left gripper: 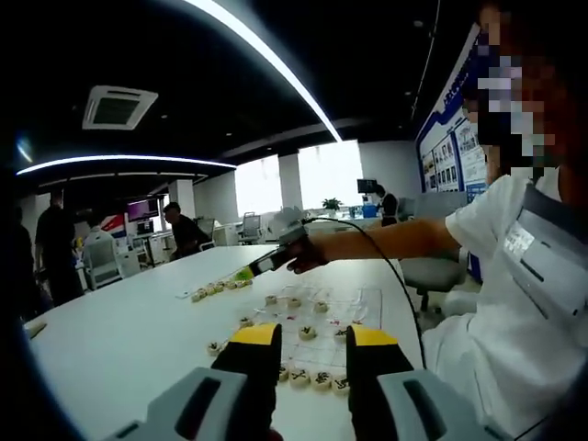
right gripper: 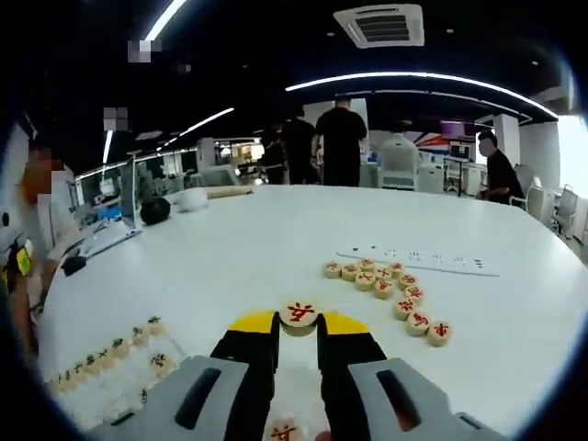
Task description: Pick up the chess pieces one by one and place each piece onto its starting position on the chessboard, setting the pieces on their correct points until all the chess pieces are arranged in the starting layout
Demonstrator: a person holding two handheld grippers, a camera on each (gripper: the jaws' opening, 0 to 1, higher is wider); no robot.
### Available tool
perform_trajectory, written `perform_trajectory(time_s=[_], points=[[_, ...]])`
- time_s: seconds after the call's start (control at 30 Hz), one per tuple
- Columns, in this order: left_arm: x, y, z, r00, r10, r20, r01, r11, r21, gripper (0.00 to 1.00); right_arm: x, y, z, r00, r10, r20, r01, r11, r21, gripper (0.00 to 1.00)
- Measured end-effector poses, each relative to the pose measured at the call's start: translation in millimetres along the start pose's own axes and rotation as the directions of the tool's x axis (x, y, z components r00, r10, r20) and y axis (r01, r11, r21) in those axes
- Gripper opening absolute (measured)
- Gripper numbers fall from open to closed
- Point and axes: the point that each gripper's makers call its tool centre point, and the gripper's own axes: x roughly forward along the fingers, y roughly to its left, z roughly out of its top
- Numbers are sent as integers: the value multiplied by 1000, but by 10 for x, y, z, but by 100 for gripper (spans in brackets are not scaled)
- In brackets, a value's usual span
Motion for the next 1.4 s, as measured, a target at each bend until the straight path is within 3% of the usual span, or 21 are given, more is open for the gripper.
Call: perform_trajectory(time_s=[0.23,0.37,0.43,0.53,0.6,0.73,0.97,1.2,1.4], points=[[86,-74,-18,1000,-26,-17,27,1000,11,31,-720,340,-107,997,60,43,-59,998,-21,18],[96,-89,-25,999,-29,-20,29,999,12,30,-993,382,-333,998,58,-28,-61,994,-92,18],[96,-90,-25,999,-30,-19,30,999,12,30,-1075,420,-401,997,75,-29,-77,993,-85,18],[93,-90,-28,999,-30,-20,30,999,13,30,-1223,553,-550,988,147,-53,-151,985,-79,18],[88,-83,-27,999,-28,-19,29,1000,13,30,-1338,697,-640,973,220,-70,-228,964,-135,18],[89,-77,-29,999,-30,-20,30,999,14,30,-1515,895,-829,944,309,-116,-325,931,-165,18],[89,-79,-25,999,-30,-20,31,999,17,30,-1652,996,-1216,914,350,-204,-384,909,-159,18],[104,-94,-36,999,-38,-26,39,999,22,30,-1683,1137,-1301,892,385,-239,-432,882,-191,18],[68,-176,-96,997,-61,-53,64,996,65,30,-1639,1082,-1372,895,351,-276,-418,876,-241,18]])
